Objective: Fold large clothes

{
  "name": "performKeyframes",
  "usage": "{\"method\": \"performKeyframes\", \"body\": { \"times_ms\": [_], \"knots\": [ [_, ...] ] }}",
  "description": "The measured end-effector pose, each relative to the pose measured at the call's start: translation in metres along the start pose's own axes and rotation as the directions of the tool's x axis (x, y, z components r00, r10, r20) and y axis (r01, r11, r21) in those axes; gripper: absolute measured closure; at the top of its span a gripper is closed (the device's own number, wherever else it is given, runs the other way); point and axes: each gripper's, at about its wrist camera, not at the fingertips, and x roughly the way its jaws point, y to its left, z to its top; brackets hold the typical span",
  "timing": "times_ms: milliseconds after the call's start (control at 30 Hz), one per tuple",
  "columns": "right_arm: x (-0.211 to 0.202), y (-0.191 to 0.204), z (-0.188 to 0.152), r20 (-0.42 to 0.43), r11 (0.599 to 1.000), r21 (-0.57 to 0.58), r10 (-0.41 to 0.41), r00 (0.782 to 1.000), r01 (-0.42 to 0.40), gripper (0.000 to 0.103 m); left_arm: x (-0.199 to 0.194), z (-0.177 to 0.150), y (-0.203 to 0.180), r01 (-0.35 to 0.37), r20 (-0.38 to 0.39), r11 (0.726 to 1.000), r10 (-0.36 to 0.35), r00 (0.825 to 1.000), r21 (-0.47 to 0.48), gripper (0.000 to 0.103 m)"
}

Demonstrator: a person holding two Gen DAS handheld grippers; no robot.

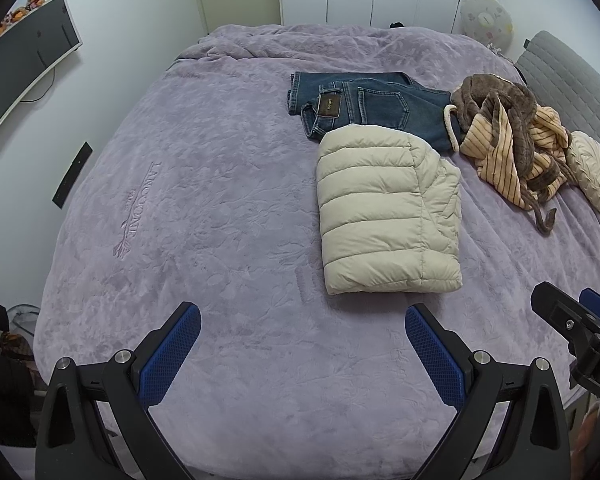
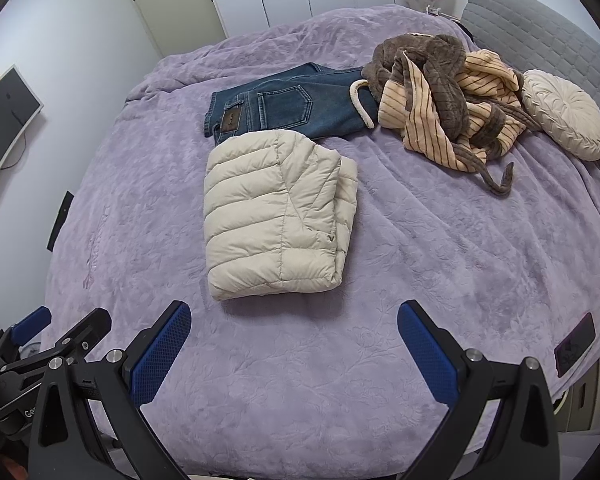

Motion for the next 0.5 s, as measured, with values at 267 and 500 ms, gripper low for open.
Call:
{"method": "performKeyframes", "body": {
  "times_ms": [267, 500],
  "knots": [
    [0.0002, 0.0008, 0.0001, -0.001, 1.0, -0.001, -0.002, 1.0, 0.002, 0.0, 0.0005, 0.0005, -0.0007, 0.0, -0.001, 1.0, 0.0, 1.0, 0.0, 0.001],
    [0.0006, 0.0009, 0.0008, -0.001, 1.0, 0.0, -0.002, 1.0, 0.002, 0.0, 0.0012, 0.0015, -0.0014, 0.001, -0.001, 1.0, -0.001, 1.0, 0.003, 0.001]
  ]
}}
